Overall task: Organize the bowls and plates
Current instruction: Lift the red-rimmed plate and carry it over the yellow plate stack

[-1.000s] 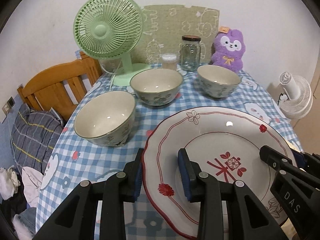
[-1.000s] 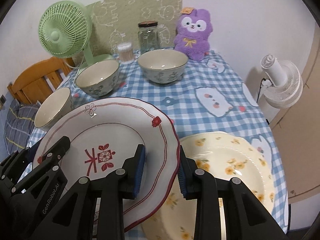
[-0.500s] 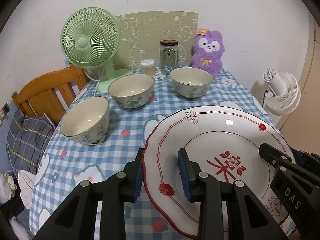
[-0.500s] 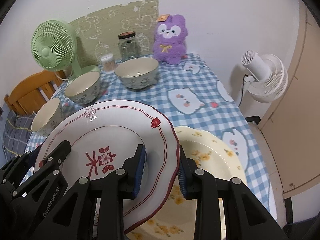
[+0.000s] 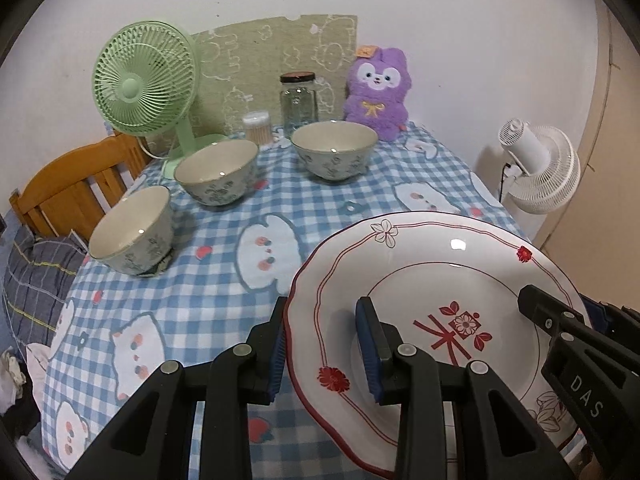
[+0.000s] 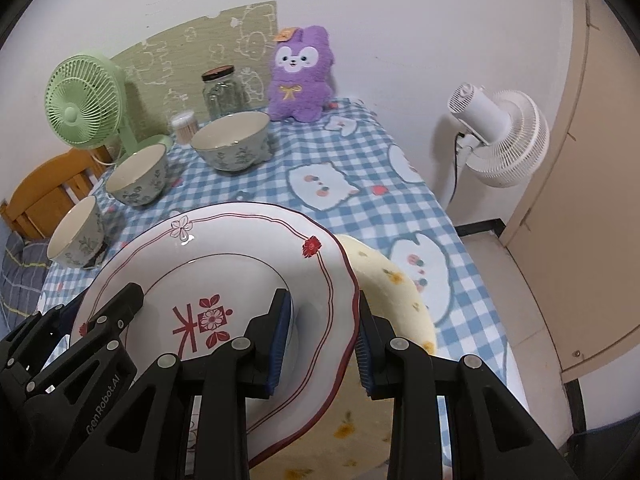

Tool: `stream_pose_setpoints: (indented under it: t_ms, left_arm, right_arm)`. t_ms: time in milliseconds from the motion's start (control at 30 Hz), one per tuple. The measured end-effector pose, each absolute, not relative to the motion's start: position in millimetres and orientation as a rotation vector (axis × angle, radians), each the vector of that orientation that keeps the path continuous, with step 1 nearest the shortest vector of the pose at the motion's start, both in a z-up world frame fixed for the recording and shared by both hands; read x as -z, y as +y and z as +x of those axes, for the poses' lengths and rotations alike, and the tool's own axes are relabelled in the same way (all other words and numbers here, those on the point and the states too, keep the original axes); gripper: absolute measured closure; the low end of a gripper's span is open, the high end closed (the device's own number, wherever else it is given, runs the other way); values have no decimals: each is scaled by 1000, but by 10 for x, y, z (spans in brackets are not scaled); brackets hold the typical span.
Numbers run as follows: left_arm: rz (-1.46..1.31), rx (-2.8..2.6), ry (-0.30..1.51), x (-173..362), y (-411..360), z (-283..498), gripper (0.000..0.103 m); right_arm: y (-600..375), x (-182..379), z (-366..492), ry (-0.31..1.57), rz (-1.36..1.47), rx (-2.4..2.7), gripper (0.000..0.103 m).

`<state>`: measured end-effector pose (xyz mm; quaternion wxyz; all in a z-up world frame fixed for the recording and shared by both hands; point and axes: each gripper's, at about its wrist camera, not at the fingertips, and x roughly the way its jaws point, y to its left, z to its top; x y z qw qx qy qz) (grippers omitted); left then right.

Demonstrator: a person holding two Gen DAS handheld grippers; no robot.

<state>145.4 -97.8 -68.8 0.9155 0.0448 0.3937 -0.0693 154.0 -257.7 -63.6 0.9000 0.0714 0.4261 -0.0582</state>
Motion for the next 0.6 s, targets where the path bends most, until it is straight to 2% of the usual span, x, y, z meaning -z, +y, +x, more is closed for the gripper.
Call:
stream_pose_setpoints:
  t_ms: [600]
  left_arm:
    - [127, 186, 874, 928, -1239, 1382, 71]
  right_arm:
    - [-2847, 875, 1387, 930, 200, 159, 70]
